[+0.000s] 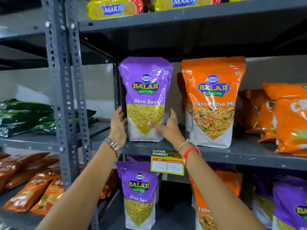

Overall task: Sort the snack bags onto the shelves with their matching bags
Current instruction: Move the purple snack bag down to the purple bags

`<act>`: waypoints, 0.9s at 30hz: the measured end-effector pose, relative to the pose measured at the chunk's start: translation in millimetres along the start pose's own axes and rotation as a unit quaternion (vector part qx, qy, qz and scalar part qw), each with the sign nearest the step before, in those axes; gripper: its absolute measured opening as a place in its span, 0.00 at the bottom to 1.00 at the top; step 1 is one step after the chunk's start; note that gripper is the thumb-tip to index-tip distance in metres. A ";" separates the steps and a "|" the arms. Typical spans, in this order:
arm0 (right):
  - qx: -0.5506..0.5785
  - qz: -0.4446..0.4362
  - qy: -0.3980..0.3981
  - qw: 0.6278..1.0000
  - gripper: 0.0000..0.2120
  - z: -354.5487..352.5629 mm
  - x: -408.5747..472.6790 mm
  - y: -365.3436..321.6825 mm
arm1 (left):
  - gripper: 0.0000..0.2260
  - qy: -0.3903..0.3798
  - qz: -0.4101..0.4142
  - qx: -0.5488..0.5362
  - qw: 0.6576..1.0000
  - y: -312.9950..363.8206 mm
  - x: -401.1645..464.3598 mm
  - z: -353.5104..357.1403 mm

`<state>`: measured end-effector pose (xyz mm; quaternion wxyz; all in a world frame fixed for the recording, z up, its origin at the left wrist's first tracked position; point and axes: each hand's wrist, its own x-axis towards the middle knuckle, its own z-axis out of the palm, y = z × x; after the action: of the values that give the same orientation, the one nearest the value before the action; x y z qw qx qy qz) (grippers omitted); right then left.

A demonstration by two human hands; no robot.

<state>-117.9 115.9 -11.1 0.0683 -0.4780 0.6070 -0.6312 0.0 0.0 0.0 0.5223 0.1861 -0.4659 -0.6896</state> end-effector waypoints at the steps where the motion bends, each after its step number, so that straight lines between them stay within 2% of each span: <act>1: 0.038 0.036 -0.018 0.998 0.45 1.9 2.4 -2.8 | 0.21 -0.024 -0.020 0.002 1.000 0.7 -0.4 1.7; 2: 0.053 0.053 -0.044 0.996 0.41 2.4 6.0 -1.6 | 0.21 -0.046 -0.029 0.007 0.998 -1.1 1.1 3.2; 4: 0.088 0.076 -0.063 0.991 0.26 3.4 13.4 2.2 | 0.18 -0.093 -0.030 0.017 0.995 -7.2 1.7 5.3; 6: 0.080 0.068 -0.049 0.993 0.21 6.8 13.2 4.1 | 0.14 -0.135 -0.033 0.027 0.990 -9.9 1.5 6.4; 11: 0.088 0.034 -0.033 0.995 0.25 7.8 11.5 7.0 | 0.16 -0.139 -0.035 0.005 0.990 -7.3 -9.1 8.3; 16: 0.112 0.006 -0.066 0.992 0.19 2.3 -5.0 -13.1 | 0.24 -0.126 0.033 0.034 0.991 0.0 -23.3 -3.8; 20: 0.123 -0.023 -0.082 0.989 0.19 4.2 -34.4 -35.8 | 0.24 -0.142 0.070 0.020 0.987 12.5 -54.4 -18.0; 22: 0.123 -0.034 -0.072 0.989 0.22 8.8 -49.5 -40.7 | 0.25 -0.133 0.074 0.003 0.988 13.8 -72.0 -28.7; 25: 0.129 -0.031 -0.077 0.988 0.32 17.9 -79.6 -36.9 | 0.28 -0.126 0.059 -0.001 0.990 10.2 -101.7 -47.3; 27: 0.131 -0.008 -0.084 0.988 0.32 21.8 -100.1 -26.9 | 0.31 -0.106 0.055 0.006 0.993 4.4 -122.0 -60.2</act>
<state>-36.3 174.1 -45.0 0.1759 -0.5210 0.5074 -0.6635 94.1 82.0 -54.3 0.5059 0.0897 -0.5324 -0.6727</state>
